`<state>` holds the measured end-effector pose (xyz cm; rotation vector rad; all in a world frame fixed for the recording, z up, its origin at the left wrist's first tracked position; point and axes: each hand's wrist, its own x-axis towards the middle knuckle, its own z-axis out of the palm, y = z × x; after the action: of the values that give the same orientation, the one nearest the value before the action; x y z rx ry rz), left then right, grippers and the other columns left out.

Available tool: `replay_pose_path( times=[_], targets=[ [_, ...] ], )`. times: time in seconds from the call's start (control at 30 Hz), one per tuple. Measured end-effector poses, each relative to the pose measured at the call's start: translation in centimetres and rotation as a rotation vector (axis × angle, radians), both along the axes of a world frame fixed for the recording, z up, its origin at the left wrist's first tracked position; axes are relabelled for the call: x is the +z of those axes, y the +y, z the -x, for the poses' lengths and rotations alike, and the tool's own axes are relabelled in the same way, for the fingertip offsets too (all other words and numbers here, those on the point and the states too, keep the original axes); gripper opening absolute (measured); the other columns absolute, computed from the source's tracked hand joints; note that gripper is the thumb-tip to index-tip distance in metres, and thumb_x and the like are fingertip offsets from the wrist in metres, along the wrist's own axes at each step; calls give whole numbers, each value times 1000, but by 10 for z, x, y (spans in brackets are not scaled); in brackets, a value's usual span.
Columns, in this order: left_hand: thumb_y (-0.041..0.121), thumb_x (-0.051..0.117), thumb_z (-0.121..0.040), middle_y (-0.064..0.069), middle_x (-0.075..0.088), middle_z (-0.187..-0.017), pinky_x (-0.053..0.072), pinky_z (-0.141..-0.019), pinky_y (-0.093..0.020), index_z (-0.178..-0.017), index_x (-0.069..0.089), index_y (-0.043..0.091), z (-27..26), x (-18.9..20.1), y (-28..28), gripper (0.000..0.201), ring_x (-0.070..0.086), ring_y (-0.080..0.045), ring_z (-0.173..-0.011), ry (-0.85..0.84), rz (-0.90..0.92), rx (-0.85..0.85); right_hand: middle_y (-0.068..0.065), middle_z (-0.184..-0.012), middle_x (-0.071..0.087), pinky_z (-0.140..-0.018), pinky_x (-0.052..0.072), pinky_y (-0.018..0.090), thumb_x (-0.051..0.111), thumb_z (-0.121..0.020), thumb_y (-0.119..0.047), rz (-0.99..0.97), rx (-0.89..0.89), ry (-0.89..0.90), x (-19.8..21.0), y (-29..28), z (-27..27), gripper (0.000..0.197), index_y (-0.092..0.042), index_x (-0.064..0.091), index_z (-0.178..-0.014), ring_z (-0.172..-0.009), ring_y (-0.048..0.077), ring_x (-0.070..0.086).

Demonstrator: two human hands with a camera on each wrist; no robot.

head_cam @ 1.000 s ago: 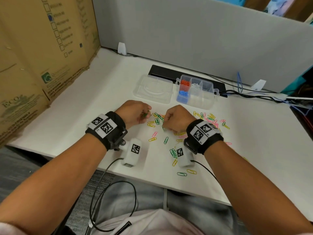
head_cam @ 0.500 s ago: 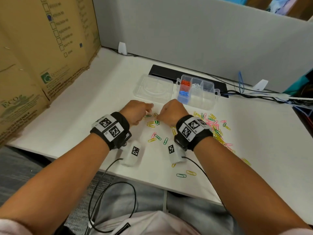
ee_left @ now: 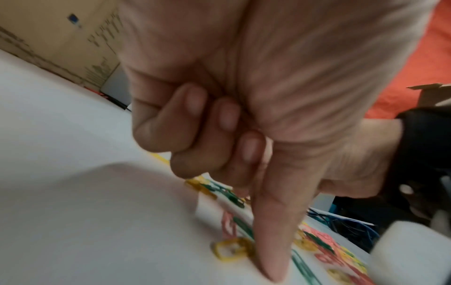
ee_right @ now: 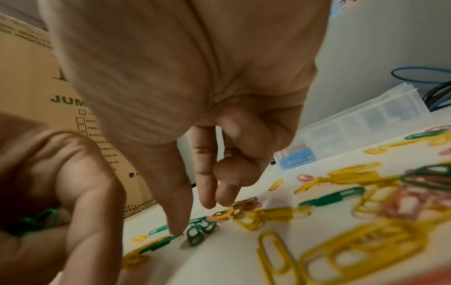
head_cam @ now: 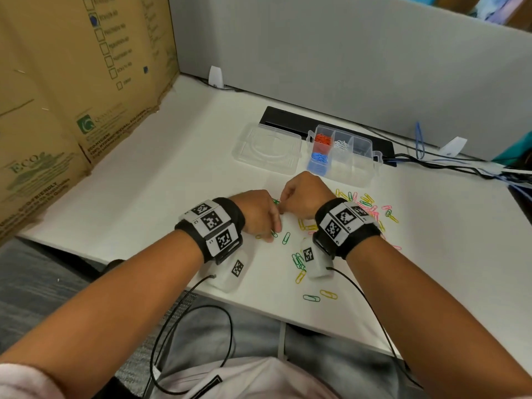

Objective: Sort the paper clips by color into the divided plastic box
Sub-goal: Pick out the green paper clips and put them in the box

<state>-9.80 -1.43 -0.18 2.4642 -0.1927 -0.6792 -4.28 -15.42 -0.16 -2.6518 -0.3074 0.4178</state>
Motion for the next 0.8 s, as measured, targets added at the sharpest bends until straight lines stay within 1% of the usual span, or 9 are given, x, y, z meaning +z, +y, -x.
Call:
replay_pose_path(
  times=[0.13,0.2,0.27,0.37,0.43,0.5,0.6,0.73,0.8],
  targets=[
    [14,78,-78,12,64,-71,47,-73,-18,-84,76,21,0,-2,-2,10,63,-9,-82,-36,6,8,2,-89,73,-81,58,33,75,-77,-12,37,53,23,0,5,0,4,-14,76,-80,-88,19,67],
    [17,75,-81,9,65,-70,47,-72,-19,-78,74,22,1,-4,-2,6,63,-10,-80,-51,-6,3,5,-92,73,-79,57,32,72,-80,-11,56,67,27,-1,7,-1,8,-10,76,-86,-90,21,67],
    [21,67,-86,8,65,-71,48,-72,-21,-70,69,23,1,-8,-1,17,61,-12,-75,-78,-32,-11,7,-95,73,-78,57,30,72,-81,-11,85,90,21,0,9,-1,10,-7,75,-89,-90,21,67],
    [21,61,-92,10,63,-76,46,-76,-22,-81,71,20,-5,-5,4,15,58,-10,-78,-44,55,32,9,-89,73,-72,56,31,77,-77,-17,104,95,15,3,7,-1,14,-5,73,-84,-85,22,68],
    [19,59,-93,5,62,-78,44,-69,-22,-91,71,12,-10,2,12,14,55,-11,-74,-6,196,158,9,-85,72,-70,56,32,78,-78,-21,69,50,18,4,0,-4,19,-3,73,-83,-81,22,68],
    [14,53,-92,-2,54,-71,36,-54,-23,-84,60,8,-13,7,21,12,47,-14,-59,118,504,429,7,-83,73,-66,57,30,76,-81,-21,-40,-33,35,8,-11,-8,18,-4,75,-84,-73,17,66],
    [9,45,-86,-8,51,-69,36,-47,-24,-77,46,11,-14,7,31,8,45,-18,-52,315,959,756,3,-77,70,-52,45,19,71,-85,-17,-219,-129,85,23,-23,-9,13,-5,75,-87,-61,9,58],
    [12,42,-88,-8,56,-69,48,-49,-22,-85,56,6,-13,4,22,16,55,-18,-54,402,1112,800,6,-74,68,-48,42,21,68,-84,-9,-402,-97,113,40,-16,-2,7,-4,74,-84,-59,10,54],
    [19,45,-92,-7,55,-67,47,-45,-21,-87,59,5,-14,3,15,20,53,-16,-52,416,1114,786,2,-73,69,-46,41,18,68,-85,-7,-406,-35,87,41,-9,0,9,-9,75,-82,-56,7,54]
  ],
)
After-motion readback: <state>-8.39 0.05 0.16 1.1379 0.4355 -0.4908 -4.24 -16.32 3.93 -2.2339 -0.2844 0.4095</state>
